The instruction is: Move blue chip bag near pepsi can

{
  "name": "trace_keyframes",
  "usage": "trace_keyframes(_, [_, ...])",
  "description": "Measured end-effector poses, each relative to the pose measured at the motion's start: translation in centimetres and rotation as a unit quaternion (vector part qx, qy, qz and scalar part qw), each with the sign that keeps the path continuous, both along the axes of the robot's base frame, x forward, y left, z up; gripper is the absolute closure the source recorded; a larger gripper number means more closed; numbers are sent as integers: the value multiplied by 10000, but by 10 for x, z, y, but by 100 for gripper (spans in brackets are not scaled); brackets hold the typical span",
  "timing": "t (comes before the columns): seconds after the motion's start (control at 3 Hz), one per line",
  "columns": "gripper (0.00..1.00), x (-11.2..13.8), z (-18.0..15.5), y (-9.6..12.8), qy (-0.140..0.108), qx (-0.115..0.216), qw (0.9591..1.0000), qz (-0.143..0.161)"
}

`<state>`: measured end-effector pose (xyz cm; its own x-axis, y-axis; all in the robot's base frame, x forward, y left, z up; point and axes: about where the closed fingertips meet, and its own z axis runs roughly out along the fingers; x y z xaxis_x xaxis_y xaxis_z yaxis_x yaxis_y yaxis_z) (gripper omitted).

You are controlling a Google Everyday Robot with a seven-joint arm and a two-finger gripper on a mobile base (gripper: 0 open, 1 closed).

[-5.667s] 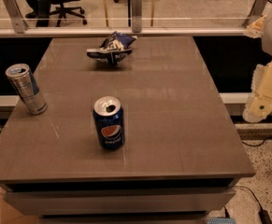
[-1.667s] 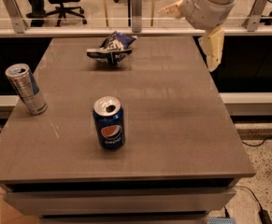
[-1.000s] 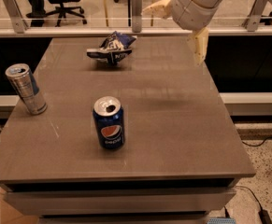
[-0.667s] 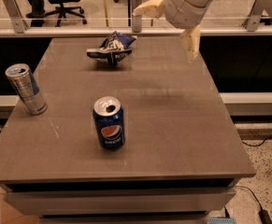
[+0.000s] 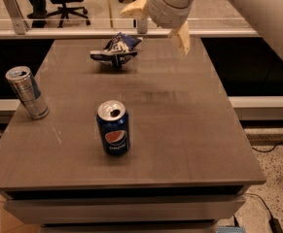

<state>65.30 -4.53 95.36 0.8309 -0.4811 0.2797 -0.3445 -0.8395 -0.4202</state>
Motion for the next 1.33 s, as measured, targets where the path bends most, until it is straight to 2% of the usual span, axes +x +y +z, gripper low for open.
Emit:
trace_keyframes(0.33, [0, 13, -2, 15, -275, -241, 9993, -105])
trace_keyframes(0.67, [0, 27, -6, 31, -446, -292, 9984, -189])
trace_keyframes(1.33, [0, 44, -18, 63, -565, -296, 9980, -18])
